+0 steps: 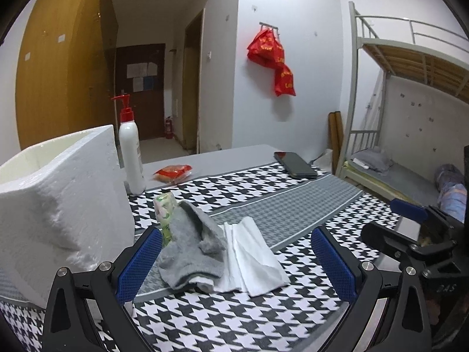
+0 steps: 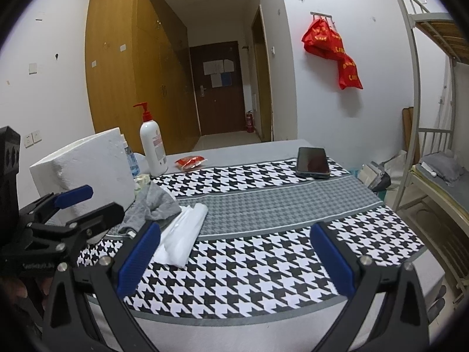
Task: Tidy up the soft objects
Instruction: 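Lower the left gripper onto the grey sock and close it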
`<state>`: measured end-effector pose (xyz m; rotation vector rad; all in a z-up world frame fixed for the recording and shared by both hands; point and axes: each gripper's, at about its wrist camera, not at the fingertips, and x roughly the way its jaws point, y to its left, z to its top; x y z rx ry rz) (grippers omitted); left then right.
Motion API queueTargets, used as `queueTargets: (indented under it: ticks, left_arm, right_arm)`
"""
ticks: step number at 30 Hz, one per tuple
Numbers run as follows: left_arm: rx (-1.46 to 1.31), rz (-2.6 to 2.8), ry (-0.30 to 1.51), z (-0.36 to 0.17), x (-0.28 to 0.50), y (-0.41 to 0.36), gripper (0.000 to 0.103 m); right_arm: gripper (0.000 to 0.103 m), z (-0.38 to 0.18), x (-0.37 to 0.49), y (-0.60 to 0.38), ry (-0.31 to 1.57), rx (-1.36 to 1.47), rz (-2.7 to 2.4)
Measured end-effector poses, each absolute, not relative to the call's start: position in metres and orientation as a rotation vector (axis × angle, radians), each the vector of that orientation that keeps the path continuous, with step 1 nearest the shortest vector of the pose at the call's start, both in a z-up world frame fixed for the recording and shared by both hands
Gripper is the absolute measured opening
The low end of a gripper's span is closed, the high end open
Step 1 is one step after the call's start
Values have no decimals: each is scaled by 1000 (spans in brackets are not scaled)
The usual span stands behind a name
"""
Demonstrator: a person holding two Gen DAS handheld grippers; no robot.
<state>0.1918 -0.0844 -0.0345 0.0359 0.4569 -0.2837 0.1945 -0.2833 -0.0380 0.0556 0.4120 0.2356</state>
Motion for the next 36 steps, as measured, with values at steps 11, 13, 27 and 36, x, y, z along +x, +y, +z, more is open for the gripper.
queueTargets:
  ticks: [11,13,27,36]
  left_arm:
    - [32,-241,529,-43,220,-91,91]
    - [37,-238,537,-44,226,-93,86]
    - [45,-155,627,-63,252,-93,55]
    - [63,-129,676,-72,260,-93,31]
  right_arm:
    - [103,-49,216,-284,471,59,256]
    - [103,-50,218,-284,469,54,251]
    - [103,-52,223,-294,470,58,256]
    - [103,-54,226,-292,481,59,268]
